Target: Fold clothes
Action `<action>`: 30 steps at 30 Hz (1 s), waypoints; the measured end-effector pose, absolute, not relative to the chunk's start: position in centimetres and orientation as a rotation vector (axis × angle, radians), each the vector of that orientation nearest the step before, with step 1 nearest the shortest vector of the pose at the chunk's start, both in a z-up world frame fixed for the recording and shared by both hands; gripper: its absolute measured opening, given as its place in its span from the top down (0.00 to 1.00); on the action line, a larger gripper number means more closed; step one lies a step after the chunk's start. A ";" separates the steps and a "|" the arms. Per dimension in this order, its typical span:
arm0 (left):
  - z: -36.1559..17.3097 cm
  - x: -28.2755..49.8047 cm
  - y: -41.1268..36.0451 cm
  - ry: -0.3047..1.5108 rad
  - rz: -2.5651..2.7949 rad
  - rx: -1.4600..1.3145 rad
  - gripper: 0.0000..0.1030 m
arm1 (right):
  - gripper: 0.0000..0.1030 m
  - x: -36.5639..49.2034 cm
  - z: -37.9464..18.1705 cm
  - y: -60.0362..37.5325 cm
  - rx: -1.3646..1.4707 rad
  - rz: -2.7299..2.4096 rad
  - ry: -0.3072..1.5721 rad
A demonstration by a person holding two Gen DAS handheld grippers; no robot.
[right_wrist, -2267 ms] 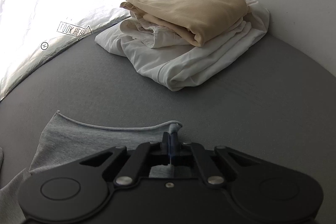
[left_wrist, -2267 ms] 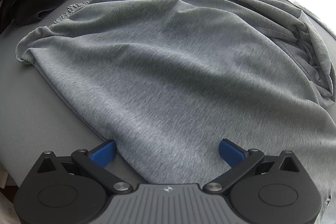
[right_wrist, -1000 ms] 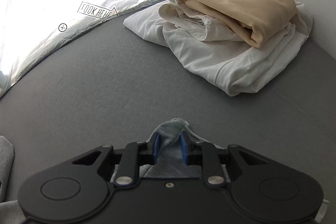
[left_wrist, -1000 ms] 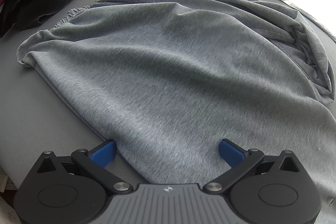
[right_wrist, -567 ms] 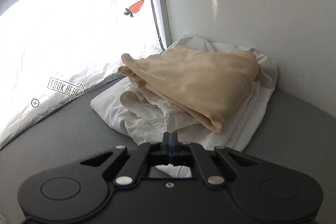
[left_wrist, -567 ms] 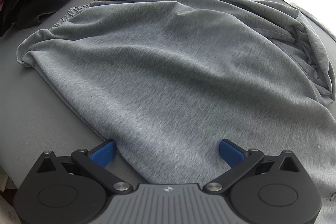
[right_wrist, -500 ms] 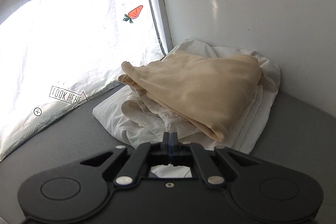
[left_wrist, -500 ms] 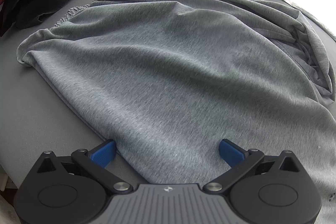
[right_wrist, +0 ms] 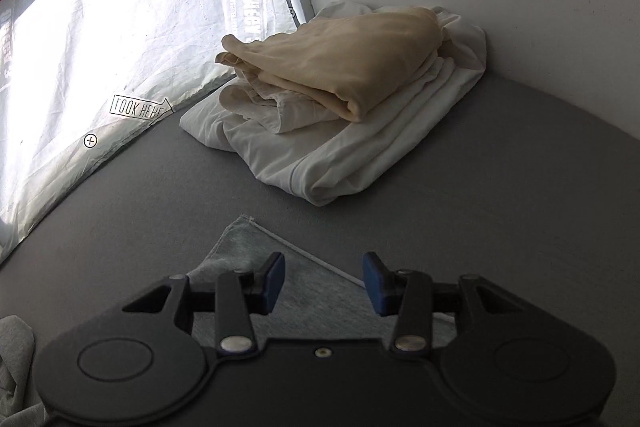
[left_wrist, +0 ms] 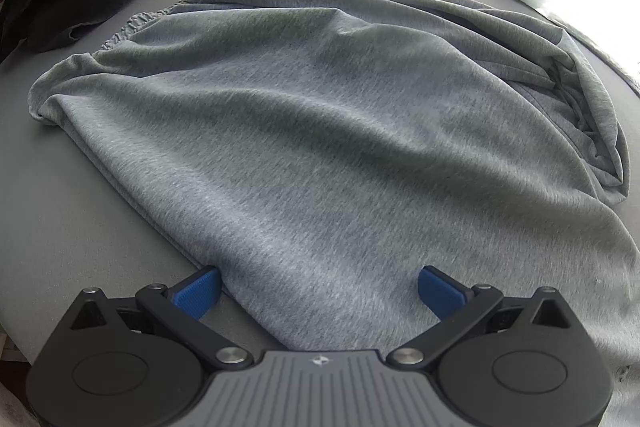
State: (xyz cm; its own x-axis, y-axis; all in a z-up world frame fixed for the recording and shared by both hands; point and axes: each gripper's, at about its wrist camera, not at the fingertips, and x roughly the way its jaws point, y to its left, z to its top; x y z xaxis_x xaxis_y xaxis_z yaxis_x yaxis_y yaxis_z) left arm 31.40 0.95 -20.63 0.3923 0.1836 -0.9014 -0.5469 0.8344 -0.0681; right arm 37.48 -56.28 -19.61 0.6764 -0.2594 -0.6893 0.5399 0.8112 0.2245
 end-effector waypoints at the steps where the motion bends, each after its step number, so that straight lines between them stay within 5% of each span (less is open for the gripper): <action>1: -20.4 30.9 1.5 1.051 0.470 -0.426 0.00 | 0.57 36.3 -19.8 -56.5 0.439 -0.485 0.697; 9: -18.4 25.5 8.6 0.895 0.634 -0.636 0.05 | 0.68 29.0 -20.5 -58.7 0.572 -0.627 0.742; 22: -17.9 21.0 20.3 0.781 0.779 -0.849 0.16 | 0.68 28.4 -22.2 -57.6 0.957 -0.716 0.707; 26: -18.1 21.2 23.2 0.739 0.789 -0.918 0.16 | 0.91 27.9 -22.6 -57.4 0.998 -0.789 0.672; 30: -19.0 22.2 25.6 0.732 0.798 -0.946 0.16 | 0.93 27.6 -22.8 -56.9 1.020 -0.830 0.634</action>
State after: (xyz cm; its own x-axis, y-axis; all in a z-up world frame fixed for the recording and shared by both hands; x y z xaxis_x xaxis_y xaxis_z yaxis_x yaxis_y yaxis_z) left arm 22.22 25.56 -19.00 0.5082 0.2595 -0.8212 -0.8406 0.3570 -0.4073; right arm 27.55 -56.86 -22.76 0.5453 -0.2954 -0.7845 0.8346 0.2788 0.4751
